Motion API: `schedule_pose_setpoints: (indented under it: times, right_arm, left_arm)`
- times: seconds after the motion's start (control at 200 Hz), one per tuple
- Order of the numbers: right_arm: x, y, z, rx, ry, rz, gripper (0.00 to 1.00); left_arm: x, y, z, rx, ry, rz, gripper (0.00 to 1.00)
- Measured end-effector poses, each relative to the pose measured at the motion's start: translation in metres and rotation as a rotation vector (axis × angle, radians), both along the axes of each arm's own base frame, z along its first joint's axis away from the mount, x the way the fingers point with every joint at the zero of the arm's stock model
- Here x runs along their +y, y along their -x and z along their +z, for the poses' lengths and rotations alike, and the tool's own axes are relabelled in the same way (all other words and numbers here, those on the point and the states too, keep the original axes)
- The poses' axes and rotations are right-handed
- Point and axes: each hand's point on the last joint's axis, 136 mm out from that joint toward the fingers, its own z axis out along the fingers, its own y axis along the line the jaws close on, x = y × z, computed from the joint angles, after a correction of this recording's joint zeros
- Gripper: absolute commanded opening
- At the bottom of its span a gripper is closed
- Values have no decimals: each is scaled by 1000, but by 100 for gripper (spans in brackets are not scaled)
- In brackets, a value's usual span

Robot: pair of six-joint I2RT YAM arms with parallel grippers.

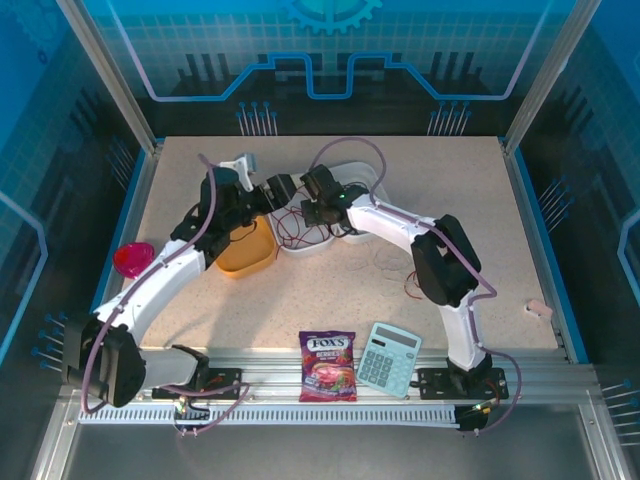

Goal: Untangle the cables

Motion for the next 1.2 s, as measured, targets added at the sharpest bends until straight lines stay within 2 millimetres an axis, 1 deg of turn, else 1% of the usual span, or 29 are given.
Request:
schedule_pose_setpoints:
  times: [0.035,0.075,0.12,0.2,0.33,0.45,0.52,0.59,0.67,0.755,0.815,0.866,0.926,1.026,1.106,1.201]
  right_arm:
    - [0,0,-1,4,9,6,23]
    - [0,0,-1,7,17,12,32]
    - [-1,1,-1,12,25,17,36]
    - [-1,1,4,11,37,30,38]
    - [-1,3,9,11,48,42,38]
    - [0,13,18,10,54,62,39]
    - [5,25,31,-4,45,83,40]
    - [15,42,45,-22,33,118,41]
    - [31,66,62,-48,19,168,44]
    - [49,90,72,-63,12,220,46]
    - [59,105,72,-57,24,247,47]
    - [64,115,68,-45,50,255,52]
    - [68,121,65,-37,82,257,55]
    - [75,125,57,-20,123,256,56]
    - [78,125,46,4,150,254,52]
    - [81,123,33,34,180,250,45]
  left_arm:
    - [2,4,-4,10,-6,1,90]
    - [4,7,-8,23,-13,5,93]
    - [6,11,-10,31,-21,11,95]
    - [12,18,-10,34,-33,28,99]
    - [24,28,0,8,-63,67,99]
    - [45,38,10,-17,-109,137,99]
    - [64,44,13,-20,-138,202,99]
    - [90,49,16,-18,-167,280,99]
    - [118,56,18,-18,-184,371,99]
    - [138,64,13,-6,-191,433,99]
    - [147,69,8,7,-197,460,99]
    - [151,72,5,17,-199,469,99]
    - [153,74,2,24,-201,474,99]
    - [153,75,-1,29,-203,474,99]
    - [153,75,-3,34,-203,475,99]
    - [153,76,-6,40,-204,475,99]
